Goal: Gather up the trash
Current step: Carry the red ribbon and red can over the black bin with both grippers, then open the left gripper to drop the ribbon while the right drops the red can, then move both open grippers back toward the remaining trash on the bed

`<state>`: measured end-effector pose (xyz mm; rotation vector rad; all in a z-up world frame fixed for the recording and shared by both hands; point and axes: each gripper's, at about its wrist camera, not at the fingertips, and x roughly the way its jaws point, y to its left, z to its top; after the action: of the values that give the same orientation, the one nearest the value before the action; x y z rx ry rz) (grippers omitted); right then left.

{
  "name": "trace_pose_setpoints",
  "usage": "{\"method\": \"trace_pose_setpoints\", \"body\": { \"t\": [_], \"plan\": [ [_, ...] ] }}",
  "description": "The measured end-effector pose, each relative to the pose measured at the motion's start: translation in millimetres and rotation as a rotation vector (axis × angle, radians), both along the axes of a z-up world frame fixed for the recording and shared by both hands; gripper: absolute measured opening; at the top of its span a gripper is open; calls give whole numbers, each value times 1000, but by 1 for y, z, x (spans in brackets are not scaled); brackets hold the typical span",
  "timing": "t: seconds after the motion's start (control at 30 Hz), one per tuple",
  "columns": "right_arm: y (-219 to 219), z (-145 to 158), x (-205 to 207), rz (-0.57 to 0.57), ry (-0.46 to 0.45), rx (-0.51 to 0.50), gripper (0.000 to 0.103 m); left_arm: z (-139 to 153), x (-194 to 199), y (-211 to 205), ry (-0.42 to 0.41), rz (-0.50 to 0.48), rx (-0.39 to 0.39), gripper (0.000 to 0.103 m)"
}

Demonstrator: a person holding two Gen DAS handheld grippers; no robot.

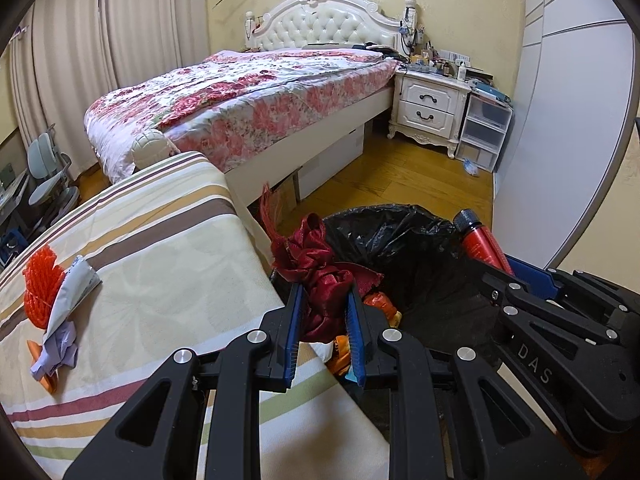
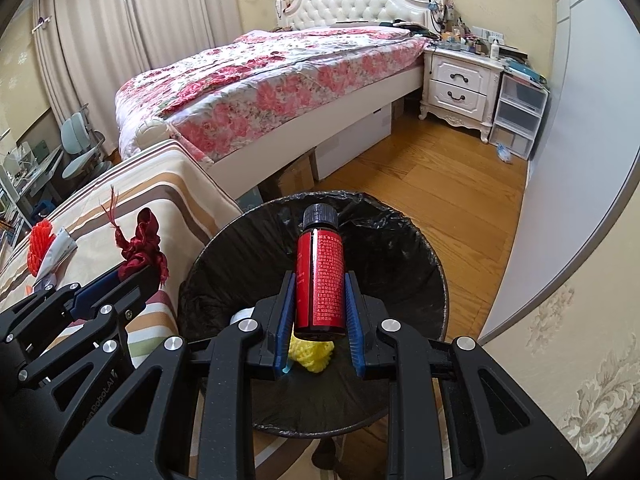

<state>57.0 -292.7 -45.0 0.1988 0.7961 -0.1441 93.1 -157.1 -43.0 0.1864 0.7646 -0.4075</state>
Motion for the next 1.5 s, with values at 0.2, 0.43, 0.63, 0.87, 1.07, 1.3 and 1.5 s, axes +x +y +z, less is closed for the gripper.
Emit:
{"method": "trace_pose_setpoints", "body": {
  "t": [0.2, 0.43, 0.63, 0.87, 1.07, 1.3, 1.5],
  "plan": [
    [-9, -3, 2, -14, 5, 9, 23, -3, 3, -12, 2, -13, 10, 22],
    [-14, -7, 5, -26, 11, 19, 23, -7, 6, -21, 12, -26, 25, 22],
    [-17, -9, 4, -43, 7, 31, 24, -9, 5, -24, 18, -23, 36, 42],
    [-22, -9, 2, -68, 2, 28, 34, -9, 0, -24, -8, -13, 56, 63],
    [-27, -9, -1, -89, 2, 27, 40, -10, 1, -21, -6, -2, 61, 70],
    [-31, -8, -5, -104, -1, 23, 41, -9, -1, -14, -9, 13, 65, 72],
    [-26, -4, -7, -106, -14, 19, 55, -1, -5, 0, -25, 43, 55, 73]
  ]
}}
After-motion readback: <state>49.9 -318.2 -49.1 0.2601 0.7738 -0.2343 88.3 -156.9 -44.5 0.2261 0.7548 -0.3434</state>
